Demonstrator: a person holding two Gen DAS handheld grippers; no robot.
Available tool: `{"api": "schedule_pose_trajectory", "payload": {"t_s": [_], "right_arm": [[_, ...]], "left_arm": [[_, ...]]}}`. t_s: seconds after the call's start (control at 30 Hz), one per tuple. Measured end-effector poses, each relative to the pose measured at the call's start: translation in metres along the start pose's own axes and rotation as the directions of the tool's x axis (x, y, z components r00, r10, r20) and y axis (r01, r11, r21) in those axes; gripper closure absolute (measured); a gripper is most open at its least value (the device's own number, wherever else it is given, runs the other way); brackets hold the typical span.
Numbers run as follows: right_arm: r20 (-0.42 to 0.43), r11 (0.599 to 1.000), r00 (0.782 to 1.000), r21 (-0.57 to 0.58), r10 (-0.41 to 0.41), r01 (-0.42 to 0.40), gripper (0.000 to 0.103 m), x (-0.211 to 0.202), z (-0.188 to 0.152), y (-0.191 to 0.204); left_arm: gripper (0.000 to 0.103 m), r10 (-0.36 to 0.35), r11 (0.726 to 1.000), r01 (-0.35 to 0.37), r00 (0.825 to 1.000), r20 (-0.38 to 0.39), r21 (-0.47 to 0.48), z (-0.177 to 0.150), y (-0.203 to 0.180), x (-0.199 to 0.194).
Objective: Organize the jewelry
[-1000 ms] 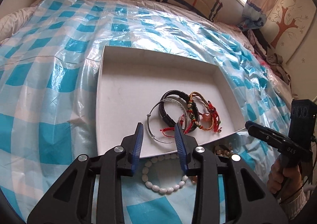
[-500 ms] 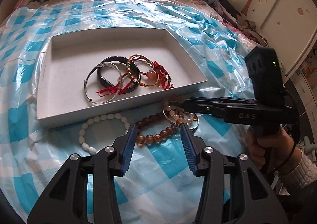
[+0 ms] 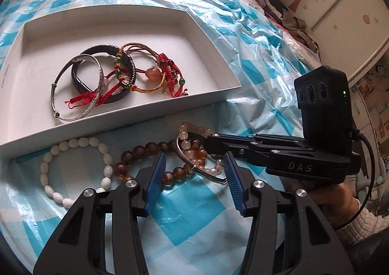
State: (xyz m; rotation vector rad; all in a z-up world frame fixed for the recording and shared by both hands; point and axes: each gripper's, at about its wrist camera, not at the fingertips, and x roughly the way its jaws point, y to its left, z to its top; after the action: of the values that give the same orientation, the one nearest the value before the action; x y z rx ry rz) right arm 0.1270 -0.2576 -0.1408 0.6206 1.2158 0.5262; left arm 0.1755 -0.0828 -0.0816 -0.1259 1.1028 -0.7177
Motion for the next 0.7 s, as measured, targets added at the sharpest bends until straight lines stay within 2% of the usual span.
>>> {"api": "schedule_pose_trajectory", "payload": {"t_s": [0.1,0.2,0.43,0.7], "right_arm": [[0.004,1.0,1.0,0.009,0.016,-0.016,0.092,-0.003,-0.003,0.001],[0.022,0.998,0.998,0.03,0.054,-0.055,0.093,-0.01,-0.008,0.003],[0.092,0.994,0.991,0.041,0.098,-0.102,0.094,-0.044,-0.018,0.015],[0.089,0.999,0.995,0.004,0.046,-0.046,0.094,-0.058,-0.027,0.025]], "left_arm": [[0.083,-0.001,1.0,0.001,1.0,0.005,0.003,0.001,-0.003,0.0],[0.091,0.004,1.0,-0.004,1.0,0.024,-0.004,0.0,-0.004,-0.01],[0.094,0.032,0.997,-0.029,0.998,0.046,-0.069,-0.019,0.009,-0.052],[0.094,0.099,0.988,-0.092,0.994,0.05,-0.128,-0.043,0.027,-0.077]]}}
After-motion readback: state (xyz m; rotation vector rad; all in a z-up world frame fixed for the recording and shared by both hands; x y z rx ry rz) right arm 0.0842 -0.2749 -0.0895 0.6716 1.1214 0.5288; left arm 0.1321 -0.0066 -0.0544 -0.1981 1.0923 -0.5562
